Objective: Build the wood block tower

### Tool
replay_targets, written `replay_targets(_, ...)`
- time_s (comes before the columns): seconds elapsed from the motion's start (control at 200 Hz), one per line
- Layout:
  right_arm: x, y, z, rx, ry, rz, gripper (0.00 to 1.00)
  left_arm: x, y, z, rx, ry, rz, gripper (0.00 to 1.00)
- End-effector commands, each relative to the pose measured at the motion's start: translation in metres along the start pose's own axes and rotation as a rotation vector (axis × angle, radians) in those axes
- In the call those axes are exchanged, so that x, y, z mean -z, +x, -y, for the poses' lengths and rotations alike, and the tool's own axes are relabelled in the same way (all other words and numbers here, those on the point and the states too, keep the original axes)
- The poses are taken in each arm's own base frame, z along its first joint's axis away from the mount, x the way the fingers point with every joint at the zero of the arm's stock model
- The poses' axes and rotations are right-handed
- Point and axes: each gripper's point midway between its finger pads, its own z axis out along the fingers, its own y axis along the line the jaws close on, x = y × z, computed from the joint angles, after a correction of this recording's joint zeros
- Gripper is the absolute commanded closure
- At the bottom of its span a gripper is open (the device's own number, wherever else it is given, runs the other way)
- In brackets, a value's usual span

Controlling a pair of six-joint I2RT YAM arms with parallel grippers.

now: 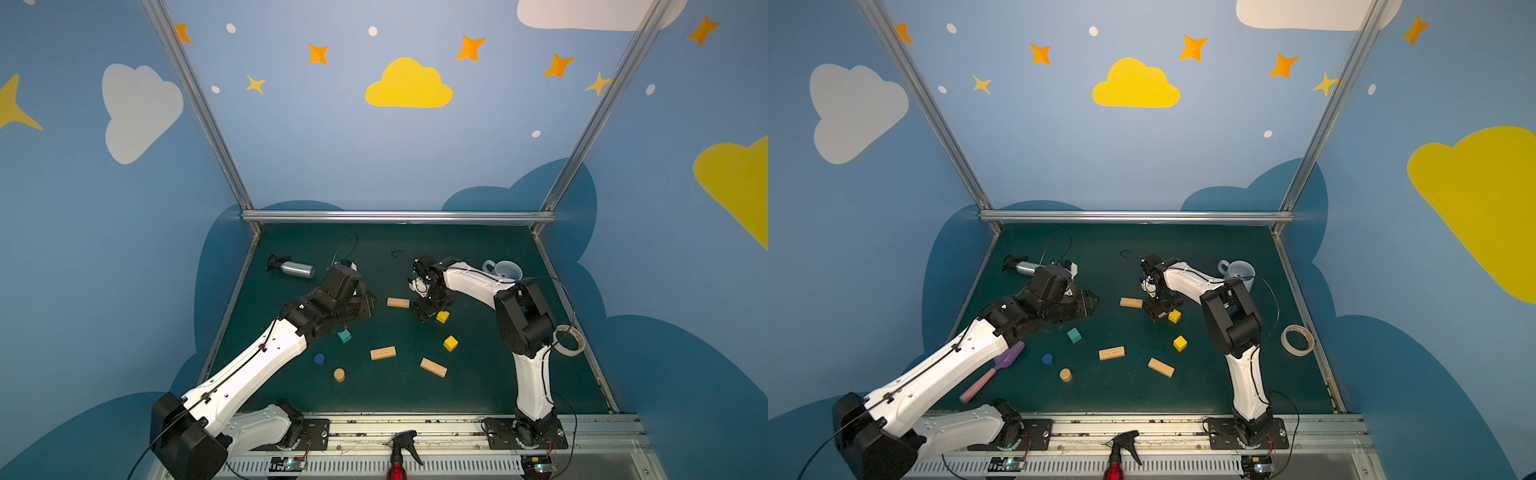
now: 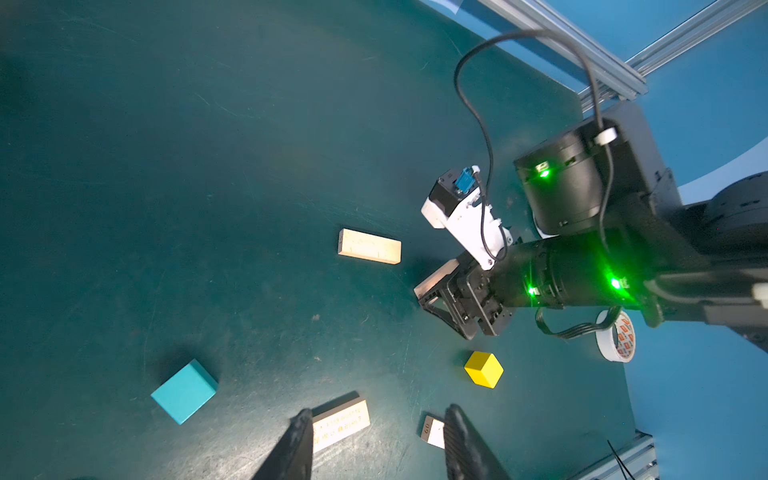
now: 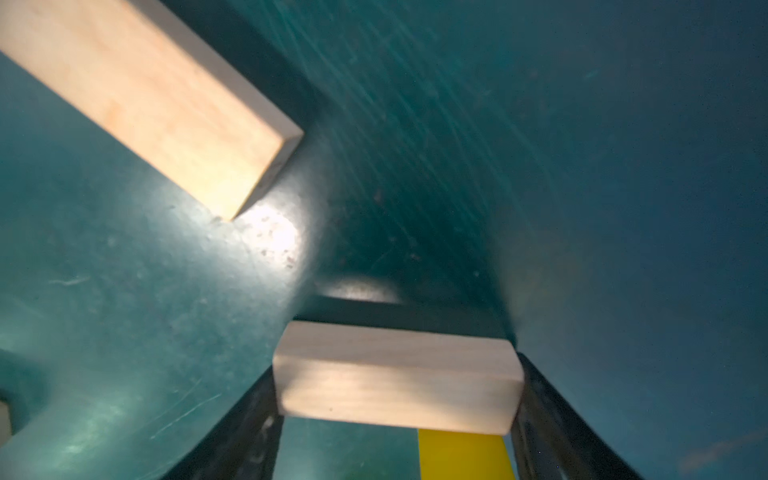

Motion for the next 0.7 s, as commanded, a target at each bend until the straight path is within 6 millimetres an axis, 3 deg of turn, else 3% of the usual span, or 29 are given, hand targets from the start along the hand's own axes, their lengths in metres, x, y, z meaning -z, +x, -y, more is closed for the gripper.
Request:
replay_targets(0.0, -0.011, 0.022, -0.012, -0.085, -0.020, -0.114, 0.27, 0.005, 0.000, -0.003, -0.003, -0.003, 0.021, 0.49)
replay_targets(0.205, -0.008, 0.014, -0.025, -0.194, -0.004, -0.102, 0.32, 0.009, 0.001, -0.006, -0.004, -0.002, 0.035, 0.48)
replay_targets(0.696, -0.009, -0.014, -0.058, -0.423, 0.008, -0.049, 0.31, 0.025, -0.001, -0.012, -0.008, 0.014, 0.101, 0.47)
